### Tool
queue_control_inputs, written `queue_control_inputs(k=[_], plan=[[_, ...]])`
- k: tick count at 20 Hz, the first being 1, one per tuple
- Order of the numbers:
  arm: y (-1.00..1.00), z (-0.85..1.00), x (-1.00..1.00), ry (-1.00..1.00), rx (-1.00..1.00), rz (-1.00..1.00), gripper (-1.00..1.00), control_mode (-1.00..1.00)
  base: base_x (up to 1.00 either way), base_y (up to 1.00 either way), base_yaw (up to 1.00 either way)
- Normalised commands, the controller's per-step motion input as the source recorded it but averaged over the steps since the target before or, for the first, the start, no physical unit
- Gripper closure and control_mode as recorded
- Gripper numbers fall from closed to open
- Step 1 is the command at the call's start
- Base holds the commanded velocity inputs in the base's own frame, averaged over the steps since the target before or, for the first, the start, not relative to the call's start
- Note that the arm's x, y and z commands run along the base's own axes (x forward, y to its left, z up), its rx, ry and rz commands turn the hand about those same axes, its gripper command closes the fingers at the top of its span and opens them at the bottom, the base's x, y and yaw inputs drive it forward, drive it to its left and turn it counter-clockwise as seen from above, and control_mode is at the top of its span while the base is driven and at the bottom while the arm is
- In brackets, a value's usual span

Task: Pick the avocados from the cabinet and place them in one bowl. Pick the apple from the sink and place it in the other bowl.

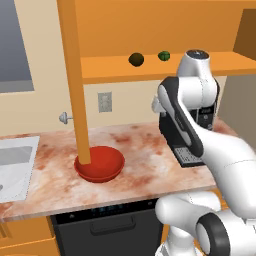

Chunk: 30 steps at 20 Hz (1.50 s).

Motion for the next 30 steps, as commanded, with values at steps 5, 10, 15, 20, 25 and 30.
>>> queue_control_inputs(k=[5,10,15,20,25,30], plan=[[0.2,0.52,-0.1,-0.29,-0.02,0.0,-1.0,-1.0,0.0,0.0,0.0],[0.22,0.55,0.01,-0.29,0.0,0.0,-1.0,-1.0,0.0,0.0,0.0],[0.06,0.5,0.03,-0.2,-0.03,0.01,-1.0,-1.0,0.0,0.0,0.0],[0.0,0.47,0.24,-0.13,0.0,0.05,-1.0,-1.0,0.0,0.0,0.0],[0.08,0.39,0.4,-0.1,0.0,0.05,-1.0,-1.0,0.0,0.0,0.0],[0.19,0.09,0.44,-0.02,0.0,0.0,-1.0,-1.0,0.0,0.0,0.0]])
